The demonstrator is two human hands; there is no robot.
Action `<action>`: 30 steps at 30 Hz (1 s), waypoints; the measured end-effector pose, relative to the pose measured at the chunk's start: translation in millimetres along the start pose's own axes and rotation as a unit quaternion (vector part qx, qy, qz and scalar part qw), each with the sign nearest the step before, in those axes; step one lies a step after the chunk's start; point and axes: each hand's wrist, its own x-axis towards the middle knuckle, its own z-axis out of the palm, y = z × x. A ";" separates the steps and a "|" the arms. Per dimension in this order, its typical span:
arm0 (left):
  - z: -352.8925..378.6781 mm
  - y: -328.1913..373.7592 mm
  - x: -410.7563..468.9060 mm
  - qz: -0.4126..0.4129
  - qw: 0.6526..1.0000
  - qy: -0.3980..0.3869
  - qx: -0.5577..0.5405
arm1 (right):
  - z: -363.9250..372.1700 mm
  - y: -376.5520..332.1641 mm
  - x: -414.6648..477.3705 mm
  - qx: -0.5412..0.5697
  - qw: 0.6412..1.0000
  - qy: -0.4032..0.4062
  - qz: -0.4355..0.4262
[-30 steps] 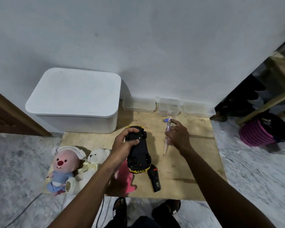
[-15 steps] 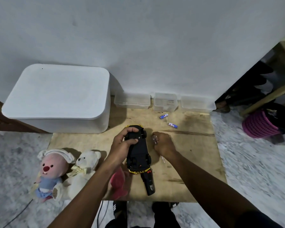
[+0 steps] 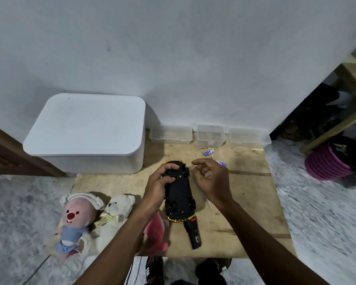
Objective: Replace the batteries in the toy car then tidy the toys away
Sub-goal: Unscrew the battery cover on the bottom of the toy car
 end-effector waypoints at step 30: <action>-19.4 25.8 -29.9 0.028 0.999 -0.023 0.035 | 13.6 -73.1 -28.6 -0.171 0.981 -0.096 0.002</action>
